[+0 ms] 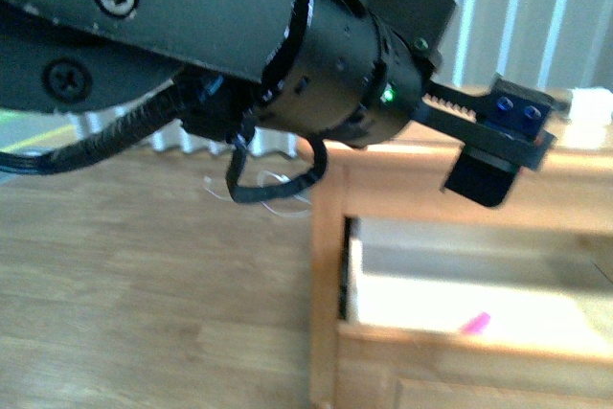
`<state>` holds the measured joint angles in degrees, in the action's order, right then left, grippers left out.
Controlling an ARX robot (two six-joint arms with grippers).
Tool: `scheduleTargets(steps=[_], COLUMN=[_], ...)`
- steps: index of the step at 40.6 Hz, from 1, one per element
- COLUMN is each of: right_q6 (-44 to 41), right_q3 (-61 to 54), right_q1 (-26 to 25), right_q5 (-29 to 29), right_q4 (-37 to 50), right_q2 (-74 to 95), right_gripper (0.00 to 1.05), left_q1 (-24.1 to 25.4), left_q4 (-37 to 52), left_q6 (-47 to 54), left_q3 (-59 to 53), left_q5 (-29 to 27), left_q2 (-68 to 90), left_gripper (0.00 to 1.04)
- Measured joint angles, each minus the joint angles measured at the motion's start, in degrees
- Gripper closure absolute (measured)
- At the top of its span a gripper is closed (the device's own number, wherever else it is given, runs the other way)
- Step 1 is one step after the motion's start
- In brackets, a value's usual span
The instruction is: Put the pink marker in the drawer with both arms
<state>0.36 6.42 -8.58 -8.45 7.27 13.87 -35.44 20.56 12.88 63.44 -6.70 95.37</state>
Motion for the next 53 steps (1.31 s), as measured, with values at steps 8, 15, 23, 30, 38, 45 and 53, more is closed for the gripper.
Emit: scheduleTargets(steps=[8, 15, 23, 30, 38, 45, 53], right_q6=[0.00, 0.00, 0.00, 0.00, 0.00, 0.00, 0.00], right_q3=[0.00, 0.00, 0.00, 0.00, 0.00, 0.00, 0.00], right_q1=[0.00, 0.00, 0.00, 0.00, 0.00, 0.00, 0.00], right_q5=[0.00, 0.00, 0.00, 0.00, 0.00, 0.00, 0.00], right_q4=[0.00, 0.00, 0.00, 0.00, 0.00, 0.00, 0.00], right_q2=[-0.02, -0.02, -0.02, -0.02, -0.02, -0.02, -0.02], right_gripper=[0.09, 0.09, 0.09, 0.09, 0.09, 0.09, 0.09], left_q1=[3.63, 7.23, 13.42, 18.08, 21.44, 24.20, 26.58], left_q4=[2.49, 1.86, -5.44, -14.82, -22.23, -23.02, -22.40], left_q6=[-2.75, -4.07, -6.54, -8.96, -12.39, -16.15, -14.25], left_q3=[-10.91, -20.50, -31.85, -39.06, -47.89, -51.21, -54.31], left_q5=[-2.58, -4.61, -6.08, -7.91, -8.81, -7.23, -0.96], left_q2=[-13.27, -26.03, -43.47, -59.91, -76.83, -80.85, -87.27], left_gripper=[0.06, 0.06, 0.06, 0.06, 0.06, 0.06, 0.28])
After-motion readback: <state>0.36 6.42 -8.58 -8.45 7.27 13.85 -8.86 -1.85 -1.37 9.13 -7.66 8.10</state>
